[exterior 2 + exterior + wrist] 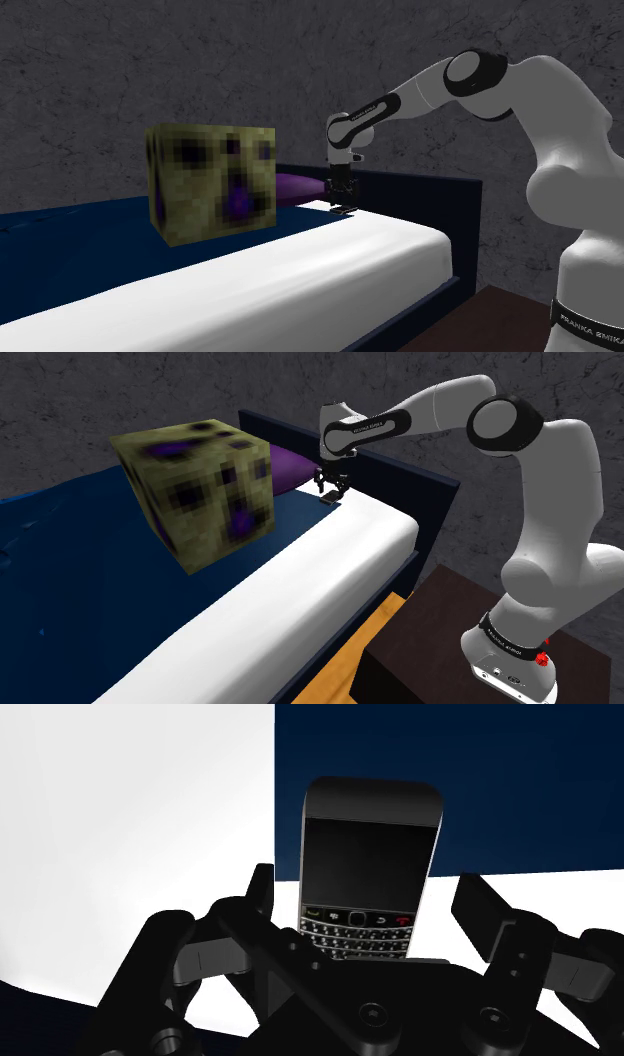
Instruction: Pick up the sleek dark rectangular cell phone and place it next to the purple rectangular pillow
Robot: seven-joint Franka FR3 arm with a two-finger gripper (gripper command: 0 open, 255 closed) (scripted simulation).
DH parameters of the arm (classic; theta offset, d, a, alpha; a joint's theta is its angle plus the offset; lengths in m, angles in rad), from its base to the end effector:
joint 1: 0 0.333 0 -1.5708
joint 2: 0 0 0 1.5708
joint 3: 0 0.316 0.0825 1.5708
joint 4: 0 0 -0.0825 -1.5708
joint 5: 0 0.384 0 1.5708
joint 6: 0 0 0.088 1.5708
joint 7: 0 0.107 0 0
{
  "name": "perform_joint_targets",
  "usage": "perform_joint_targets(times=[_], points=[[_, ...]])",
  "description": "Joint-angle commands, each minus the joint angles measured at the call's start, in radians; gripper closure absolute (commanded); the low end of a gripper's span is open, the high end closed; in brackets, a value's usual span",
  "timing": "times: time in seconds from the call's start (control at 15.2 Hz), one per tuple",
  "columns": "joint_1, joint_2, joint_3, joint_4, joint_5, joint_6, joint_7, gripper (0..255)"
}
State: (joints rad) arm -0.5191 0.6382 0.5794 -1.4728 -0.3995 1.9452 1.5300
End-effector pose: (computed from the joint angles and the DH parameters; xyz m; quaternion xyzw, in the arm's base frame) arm 0.6973 -0.0560 0.3436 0.7666 -0.6413 -0.0081 0.0308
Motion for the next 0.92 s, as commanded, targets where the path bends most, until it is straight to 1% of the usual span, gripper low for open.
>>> perform_joint_targets(times=[0.0, 0.07, 0.33, 0.86], points=[[0.000, 0.000, 0.000, 0.000, 0.000, 0.000, 0.000, 0], [0.000, 0.000, 0.000, 0.000, 0.000, 0.000, 0.000, 0], [0.008, -0.031, 0.015, 0.082, 0.024, -0.107, -0.018, 0], [0.008, -0.031, 0.015, 0.082, 0.024, -0.107, -0.018, 0]])
